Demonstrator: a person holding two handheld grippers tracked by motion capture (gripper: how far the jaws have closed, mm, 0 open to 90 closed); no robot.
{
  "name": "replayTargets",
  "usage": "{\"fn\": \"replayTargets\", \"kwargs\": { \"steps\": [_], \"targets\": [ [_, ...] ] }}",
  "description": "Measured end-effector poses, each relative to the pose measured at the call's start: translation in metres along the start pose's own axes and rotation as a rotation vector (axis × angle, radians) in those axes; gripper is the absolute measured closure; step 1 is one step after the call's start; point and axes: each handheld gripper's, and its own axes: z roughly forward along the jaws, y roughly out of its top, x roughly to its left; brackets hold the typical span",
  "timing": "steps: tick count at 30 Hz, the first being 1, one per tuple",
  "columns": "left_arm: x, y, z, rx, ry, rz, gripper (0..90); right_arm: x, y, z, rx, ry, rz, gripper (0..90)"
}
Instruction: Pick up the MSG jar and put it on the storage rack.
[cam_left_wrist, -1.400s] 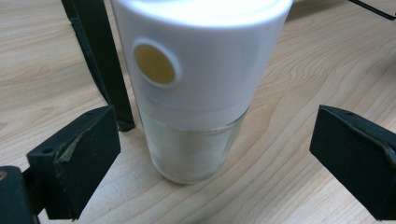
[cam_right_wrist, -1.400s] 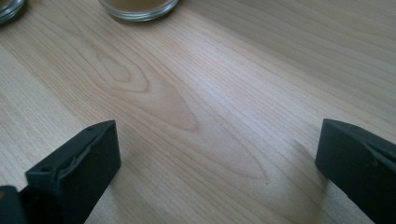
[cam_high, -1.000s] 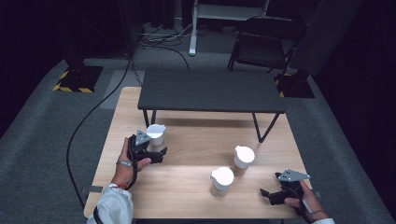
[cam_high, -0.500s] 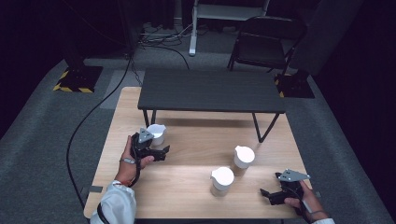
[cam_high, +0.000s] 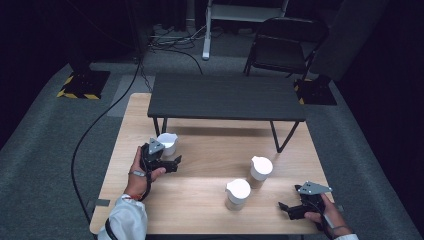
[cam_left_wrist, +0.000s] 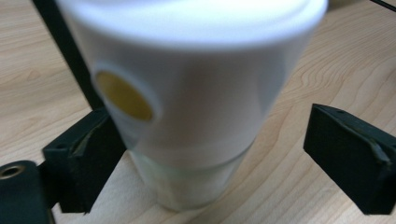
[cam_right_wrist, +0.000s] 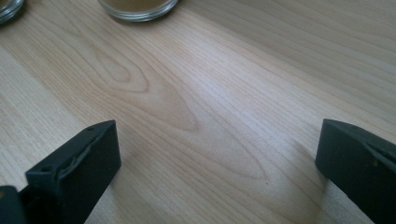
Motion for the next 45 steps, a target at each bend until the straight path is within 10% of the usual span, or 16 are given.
{"fn": "replayTargets", "kwargs": {
  "steps": [20,45],
  "targets": [
    [-0.025,0.009,0.016,0.039,0.143,-0.020,26.8,0.000,0.000,0.000,0.000,0.000,0.000,0.0],
    [-0.029,0.004,-0.007,-0.049,0.153,-0.021,30.1,0.000,0.000,0.000,0.000,0.000,0.001,0.0]
  ]
}}
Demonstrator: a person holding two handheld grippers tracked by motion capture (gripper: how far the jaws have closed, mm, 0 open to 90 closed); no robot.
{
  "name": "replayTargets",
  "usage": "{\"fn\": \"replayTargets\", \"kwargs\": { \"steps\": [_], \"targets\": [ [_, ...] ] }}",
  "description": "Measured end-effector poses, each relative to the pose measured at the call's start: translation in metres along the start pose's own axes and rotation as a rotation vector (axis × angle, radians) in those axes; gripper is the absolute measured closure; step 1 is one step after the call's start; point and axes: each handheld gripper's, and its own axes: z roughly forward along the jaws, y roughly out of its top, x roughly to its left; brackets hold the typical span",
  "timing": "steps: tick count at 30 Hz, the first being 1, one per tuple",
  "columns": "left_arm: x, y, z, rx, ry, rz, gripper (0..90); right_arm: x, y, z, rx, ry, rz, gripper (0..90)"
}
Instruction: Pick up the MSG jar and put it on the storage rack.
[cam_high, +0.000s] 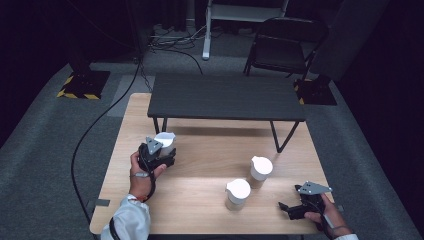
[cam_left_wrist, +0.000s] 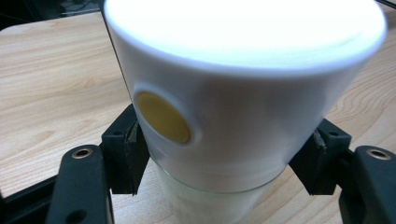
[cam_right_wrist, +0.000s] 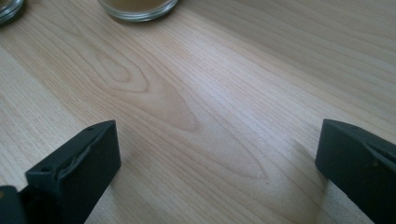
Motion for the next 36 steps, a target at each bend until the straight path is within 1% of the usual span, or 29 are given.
{"fn": "replayTargets", "kwargs": {
  "steps": [4,9,16,20,24,28,32,36],
  "targets": [
    [0.000,0.002,-0.005,-0.010,-0.012,0.000,30.1,0.000,0.000,0.000,0.000,0.000,0.000,0.0],
    [0.000,0.006,-0.015,-0.026,-0.026,-0.008,30.1,0.000,0.000,0.000,0.000,0.000,0.000,0.0],
    [-0.002,0.011,-0.027,-0.049,-0.025,-0.008,30.1,0.000,0.000,0.000,0.000,0.000,0.000,0.0],
    [-0.001,0.015,-0.034,-0.067,-0.031,-0.008,30.1,0.000,0.000,0.000,0.000,0.000,0.000,0.0],
    [-0.001,0.019,-0.038,-0.077,-0.034,-0.011,30.1,0.000,0.000,0.000,0.000,0.000,0.000,0.0],
    [0.000,0.022,-0.042,-0.091,-0.048,-0.012,30.1,0.000,0.000,0.000,0.000,0.000,0.000,0.0],
    [-0.002,0.027,-0.046,-0.101,-0.041,-0.007,30.1,0.000,0.000,0.000,0.000,0.000,0.000,0.0],
    [-0.001,0.030,-0.050,-0.116,-0.045,-0.012,30.1,0.000,0.000,0.000,0.000,0.000,0.000,0.0]
  ]
}}
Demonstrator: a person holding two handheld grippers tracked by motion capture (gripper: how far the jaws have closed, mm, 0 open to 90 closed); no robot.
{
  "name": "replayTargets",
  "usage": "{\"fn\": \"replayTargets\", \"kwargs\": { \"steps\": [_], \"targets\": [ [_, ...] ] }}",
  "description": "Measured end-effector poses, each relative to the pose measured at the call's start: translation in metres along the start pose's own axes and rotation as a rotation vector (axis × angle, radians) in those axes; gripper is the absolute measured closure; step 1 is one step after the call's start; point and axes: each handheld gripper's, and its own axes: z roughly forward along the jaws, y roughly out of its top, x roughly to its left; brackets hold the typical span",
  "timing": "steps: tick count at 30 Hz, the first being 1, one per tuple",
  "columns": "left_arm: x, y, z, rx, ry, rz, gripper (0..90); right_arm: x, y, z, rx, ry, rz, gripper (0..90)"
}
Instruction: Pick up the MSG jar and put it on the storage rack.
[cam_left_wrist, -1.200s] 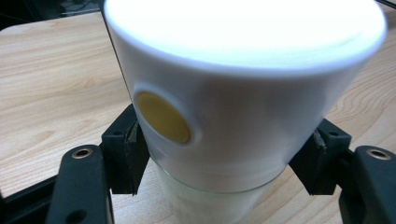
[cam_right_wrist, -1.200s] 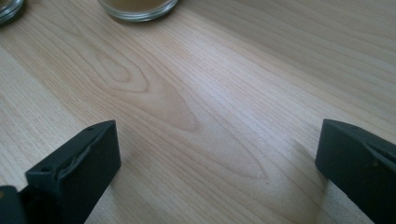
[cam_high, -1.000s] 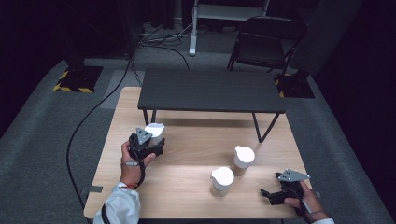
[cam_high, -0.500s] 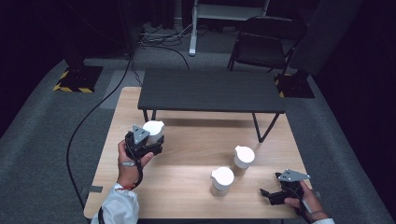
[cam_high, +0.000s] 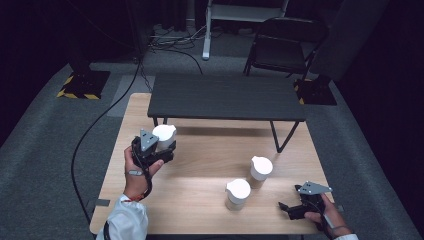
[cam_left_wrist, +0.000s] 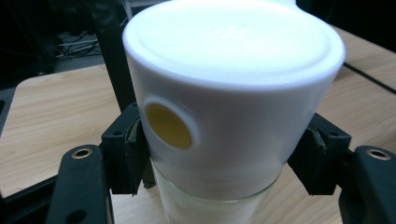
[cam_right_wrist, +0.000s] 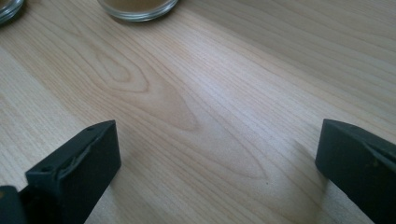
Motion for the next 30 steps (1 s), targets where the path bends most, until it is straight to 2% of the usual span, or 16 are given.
{"fn": "replayTargets", "kwargs": {
  "steps": [8,19,30],
  "targets": [
    [-0.004,0.012,-0.008,-0.030,-0.004,0.005,30.1,0.000,0.000,0.000,0.000,0.000,0.000,0.0],
    [-0.007,0.031,-0.020,-0.068,-0.029,0.012,30.1,0.000,0.000,0.000,0.000,0.000,0.000,0.0],
    [-0.011,0.043,-0.027,-0.095,-0.028,0.015,30.1,0.000,0.000,0.000,0.000,0.000,0.000,0.0]
  ]
}}
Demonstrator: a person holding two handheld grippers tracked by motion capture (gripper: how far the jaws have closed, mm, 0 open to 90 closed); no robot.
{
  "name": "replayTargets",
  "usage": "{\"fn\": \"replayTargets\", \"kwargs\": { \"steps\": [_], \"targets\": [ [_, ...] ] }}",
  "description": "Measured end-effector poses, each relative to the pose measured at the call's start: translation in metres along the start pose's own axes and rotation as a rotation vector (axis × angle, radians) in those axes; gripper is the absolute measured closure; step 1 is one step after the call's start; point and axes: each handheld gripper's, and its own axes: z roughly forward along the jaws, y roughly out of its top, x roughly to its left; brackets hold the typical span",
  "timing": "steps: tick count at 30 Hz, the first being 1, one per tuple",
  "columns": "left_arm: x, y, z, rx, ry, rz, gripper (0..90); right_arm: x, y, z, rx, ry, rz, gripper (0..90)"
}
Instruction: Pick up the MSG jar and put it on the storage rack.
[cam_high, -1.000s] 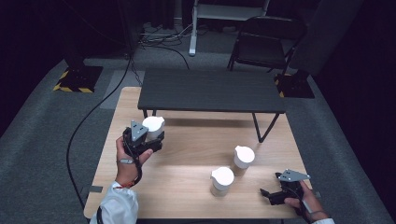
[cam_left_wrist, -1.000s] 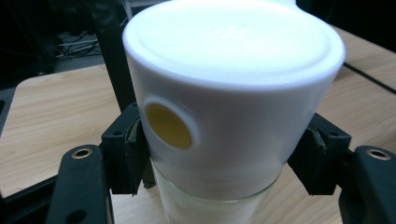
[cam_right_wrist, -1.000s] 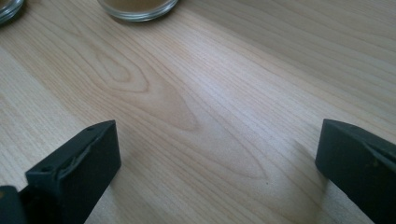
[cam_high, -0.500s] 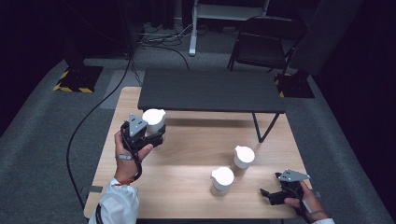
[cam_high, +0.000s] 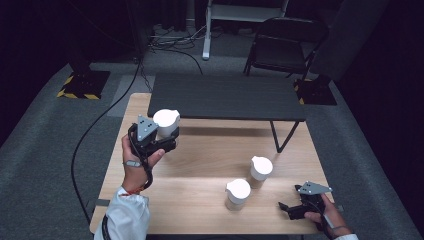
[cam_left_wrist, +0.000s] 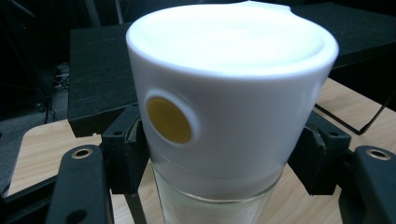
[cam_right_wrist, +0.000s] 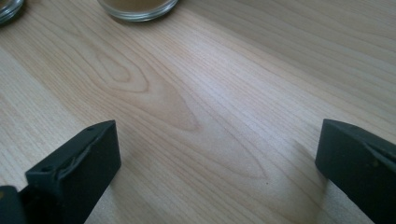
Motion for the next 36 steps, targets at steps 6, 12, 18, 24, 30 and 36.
{"fn": "replayTargets", "kwargs": {
  "steps": [6,12,18,24,30,36],
  "targets": [
    [-0.004,0.008,-0.002,-0.015,-0.005,0.012,30.1,0.000,0.000,0.000,0.000,0.000,0.000,0.0],
    [-0.006,0.015,-0.003,-0.026,-0.012,0.016,30.1,0.000,0.000,0.000,0.000,0.000,0.000,0.0],
    [-0.009,0.022,-0.004,-0.048,-0.025,0.012,30.1,0.000,0.000,0.000,0.000,0.000,0.000,0.0],
    [-0.011,0.032,-0.004,-0.065,-0.034,0.012,30.1,0.000,0.000,0.000,0.000,0.000,0.000,0.0],
    [-0.011,0.042,-0.001,-0.072,-0.042,0.012,30.1,0.000,0.000,0.000,0.000,0.000,0.000,0.0],
    [-0.012,0.050,0.005,-0.083,-0.044,0.017,30.1,0.000,0.000,0.000,0.000,0.000,0.000,0.0]
  ]
}}
